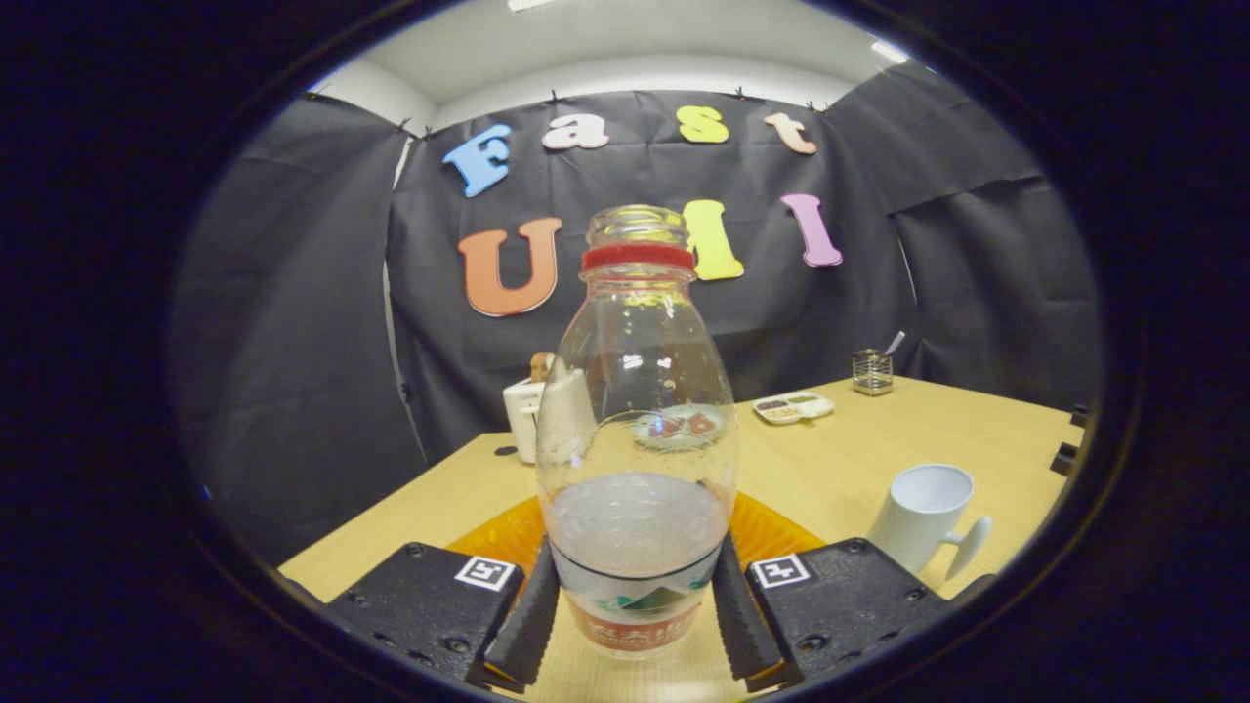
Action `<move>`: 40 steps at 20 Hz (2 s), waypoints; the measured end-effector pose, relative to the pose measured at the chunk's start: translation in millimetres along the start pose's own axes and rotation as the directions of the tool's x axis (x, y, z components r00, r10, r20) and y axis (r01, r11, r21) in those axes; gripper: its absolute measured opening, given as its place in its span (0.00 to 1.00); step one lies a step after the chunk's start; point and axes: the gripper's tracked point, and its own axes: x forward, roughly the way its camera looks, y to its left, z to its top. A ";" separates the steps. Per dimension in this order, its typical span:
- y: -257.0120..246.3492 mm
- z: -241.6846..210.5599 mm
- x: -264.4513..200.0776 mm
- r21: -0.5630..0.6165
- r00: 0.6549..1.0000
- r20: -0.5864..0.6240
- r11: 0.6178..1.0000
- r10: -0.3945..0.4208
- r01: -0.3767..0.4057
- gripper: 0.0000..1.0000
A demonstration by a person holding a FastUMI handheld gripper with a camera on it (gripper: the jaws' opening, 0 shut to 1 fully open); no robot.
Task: Take the bottle from table, then pour the juice into the cup, finally place the bottle on the coaster
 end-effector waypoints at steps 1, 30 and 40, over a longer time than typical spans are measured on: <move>5.3 11.1 -3.1 0.032 1.000 0.012 0.999 0.014 -0.014 0.73; -21.0 75.7 -11.1 0.866 0.992 0.084 0.486 0.091 -0.118 0.74; -44.6 69.8 -6.5 0.954 0.994 0.071 0.285 0.089 -0.093 0.74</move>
